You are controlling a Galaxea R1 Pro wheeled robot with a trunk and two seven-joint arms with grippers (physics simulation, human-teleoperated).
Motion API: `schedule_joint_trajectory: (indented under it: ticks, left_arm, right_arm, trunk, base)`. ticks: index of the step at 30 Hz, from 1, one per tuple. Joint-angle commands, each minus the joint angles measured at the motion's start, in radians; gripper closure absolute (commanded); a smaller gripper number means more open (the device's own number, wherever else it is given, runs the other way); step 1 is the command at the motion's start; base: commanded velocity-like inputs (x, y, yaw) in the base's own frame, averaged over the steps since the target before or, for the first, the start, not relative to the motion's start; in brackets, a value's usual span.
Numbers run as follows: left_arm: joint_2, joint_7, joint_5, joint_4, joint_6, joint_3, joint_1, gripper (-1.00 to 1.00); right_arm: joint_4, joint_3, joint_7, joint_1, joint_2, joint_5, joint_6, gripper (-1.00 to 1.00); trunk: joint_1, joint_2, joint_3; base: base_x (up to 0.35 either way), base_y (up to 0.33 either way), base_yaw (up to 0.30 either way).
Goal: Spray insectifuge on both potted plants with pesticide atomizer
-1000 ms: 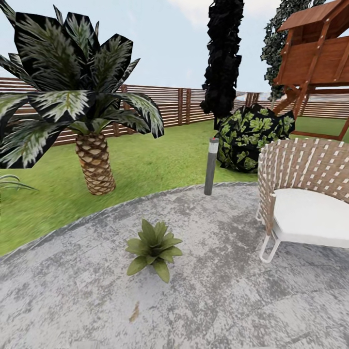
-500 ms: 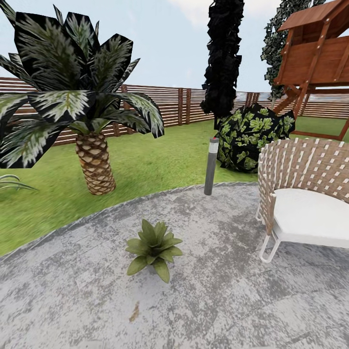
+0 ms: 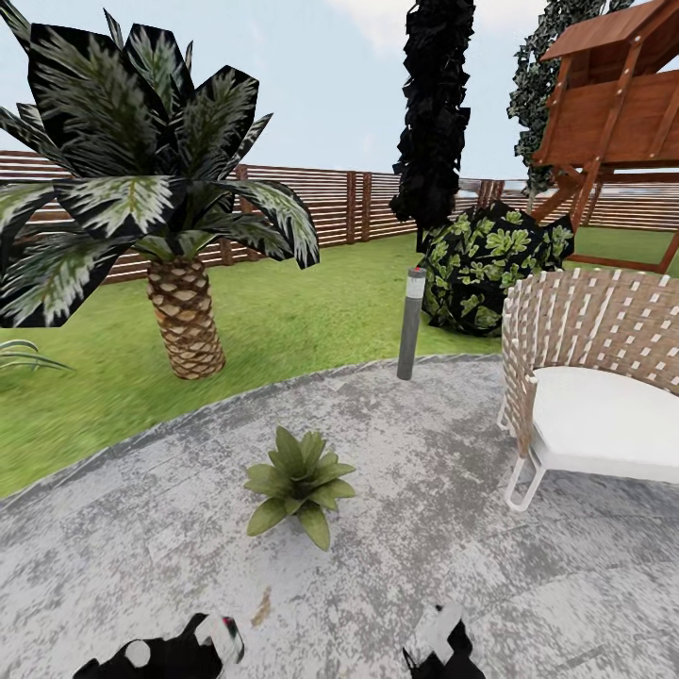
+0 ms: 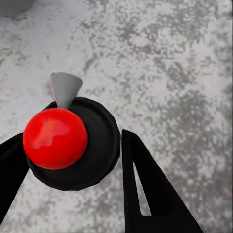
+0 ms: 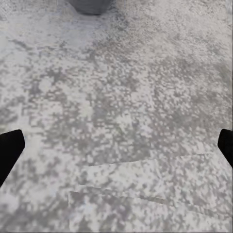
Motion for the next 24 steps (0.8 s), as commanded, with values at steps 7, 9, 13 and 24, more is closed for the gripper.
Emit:
schedule_joint_trajectory:
  ticks: [7,9,13,24]
  left_arm:
    - [0.001,-0.345,-0.307,-0.049,0.018,-0.012,-0.122,1.0]
    - [0.0,-0.379,-0.323,-0.069,0.032,-0.012,-0.126,1.0]
    - [-0.017,-0.406,-0.346,-0.095,0.031,-0.031,-0.11,1.0]
    - [-0.04,-0.4,-0.322,-0.117,0.029,-0.017,-0.098,1.0]
  right_arm:
    - [-0.242,0.005,0.472,-0.022,0.0,0.012,0.059,-1.0]
    - [-0.284,0.006,0.512,-0.026,0.004,0.013,0.09,-1.0]
    - [-0.313,0.023,0.543,-0.03,0.024,0.027,0.108,-1.0]
    - [-0.307,0.01,0.531,-0.031,0.072,0.011,0.109,-1.0]
  trunk:
    - [0.0,0.0,-0.001]
    - [0.0,0.0,-0.001]
    - [0.0,0.0,-0.001]
    - [0.0,0.0,-0.001]
  base:
    - [0.0,0.0,0.0]
    - [0.0,0.0,0.0]
    - [0.0,0.0,0.0]
    - [0.0,0.0,0.0]
